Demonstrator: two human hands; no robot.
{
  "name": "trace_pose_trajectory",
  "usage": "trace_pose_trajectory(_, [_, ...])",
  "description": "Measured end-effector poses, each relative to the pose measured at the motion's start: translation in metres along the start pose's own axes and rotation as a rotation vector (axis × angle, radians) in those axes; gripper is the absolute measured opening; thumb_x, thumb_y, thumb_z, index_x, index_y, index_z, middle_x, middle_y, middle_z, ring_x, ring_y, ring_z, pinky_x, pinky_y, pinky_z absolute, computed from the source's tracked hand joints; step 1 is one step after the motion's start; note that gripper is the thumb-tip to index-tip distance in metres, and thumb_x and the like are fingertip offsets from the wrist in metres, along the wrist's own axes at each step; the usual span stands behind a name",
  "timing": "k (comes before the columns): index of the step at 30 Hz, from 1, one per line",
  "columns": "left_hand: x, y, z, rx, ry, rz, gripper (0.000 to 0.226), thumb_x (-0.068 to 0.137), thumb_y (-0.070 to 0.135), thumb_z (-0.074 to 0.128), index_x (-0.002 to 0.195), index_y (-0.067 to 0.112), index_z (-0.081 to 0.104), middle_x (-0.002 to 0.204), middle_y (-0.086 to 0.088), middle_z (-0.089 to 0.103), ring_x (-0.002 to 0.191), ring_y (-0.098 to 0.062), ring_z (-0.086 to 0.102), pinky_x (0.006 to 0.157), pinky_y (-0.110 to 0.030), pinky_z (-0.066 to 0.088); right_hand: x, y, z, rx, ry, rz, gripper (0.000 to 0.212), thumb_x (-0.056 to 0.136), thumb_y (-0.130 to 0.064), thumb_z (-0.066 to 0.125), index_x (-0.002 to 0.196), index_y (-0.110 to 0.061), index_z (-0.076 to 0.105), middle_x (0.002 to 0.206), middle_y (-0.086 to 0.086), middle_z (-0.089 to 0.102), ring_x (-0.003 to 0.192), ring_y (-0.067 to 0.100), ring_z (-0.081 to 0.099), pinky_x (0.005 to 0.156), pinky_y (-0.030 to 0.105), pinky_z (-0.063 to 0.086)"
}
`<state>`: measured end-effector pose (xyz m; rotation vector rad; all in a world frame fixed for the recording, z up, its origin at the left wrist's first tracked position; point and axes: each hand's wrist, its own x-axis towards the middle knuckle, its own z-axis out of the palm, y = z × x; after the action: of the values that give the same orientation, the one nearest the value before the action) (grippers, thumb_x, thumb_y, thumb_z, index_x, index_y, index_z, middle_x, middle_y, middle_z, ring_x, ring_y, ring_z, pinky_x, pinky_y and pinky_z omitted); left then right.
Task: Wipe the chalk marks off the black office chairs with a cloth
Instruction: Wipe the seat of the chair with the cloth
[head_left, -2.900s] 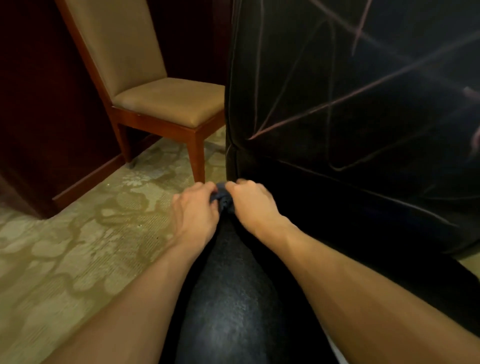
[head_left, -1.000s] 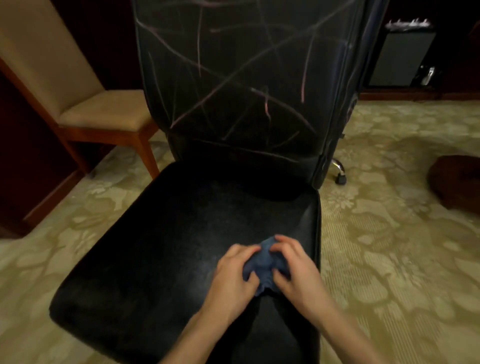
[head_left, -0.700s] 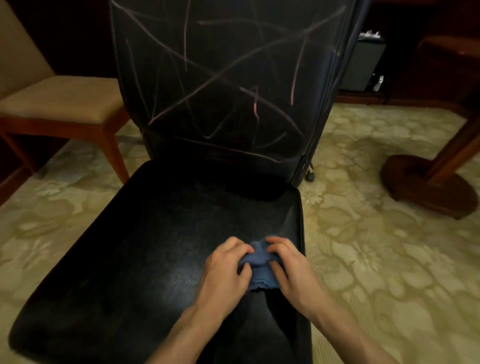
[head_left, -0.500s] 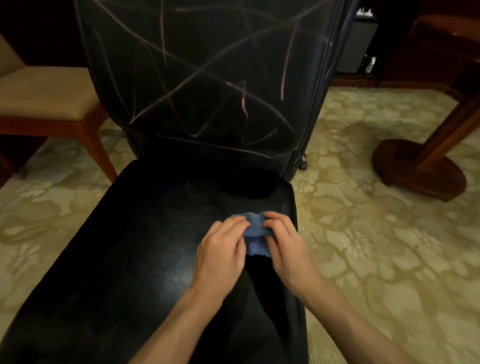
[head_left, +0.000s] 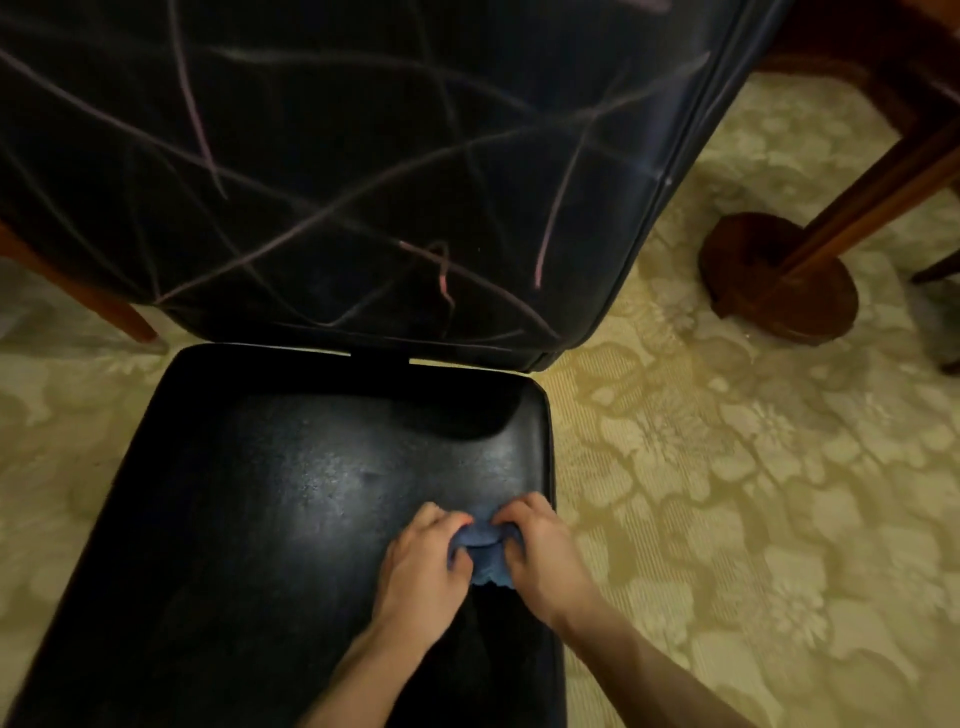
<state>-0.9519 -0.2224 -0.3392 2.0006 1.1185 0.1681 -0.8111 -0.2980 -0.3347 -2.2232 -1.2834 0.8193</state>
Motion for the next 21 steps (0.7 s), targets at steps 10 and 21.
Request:
trace_pose_trajectory(10, [0.057, 0.06, 0.021, 0.011, 0.237, 0.047, 0.034, 0.078, 0.0, 0.071, 0.11, 0.014, 0.075, 0.107, 0.003, 0.071, 0.09, -0.017, 0.067, 0.081, -0.013, 0.042, 0.047, 0.032, -0.048, 0.135, 0.171, -0.047, 0.024, 0.084, 0.003, 0.059, 0.105, -0.005, 0.065, 0.119, -0.002, 0.053, 0.105, 0.01, 0.055, 0.088, -0.001, 0.031])
trace_pose_trajectory(21, [0.167, 0.116, 0.06, 0.132, 0.429, 0.045, 0.03, 0.08, 0.007, 0.06, 0.106, 0.01, 0.075, 0.105, -0.009, 0.074, 0.097, -0.029, 0.068, 0.089, -0.031, 0.047, 0.159, 0.09, -0.076, 0.207, 0.152, -0.056, 0.038, 0.083, 0.001, 0.061, 0.12, -0.006, 0.066, 0.118, 0.014, 0.062, 0.109, 0.027, 0.058, 0.092, 0.022, 0.037])
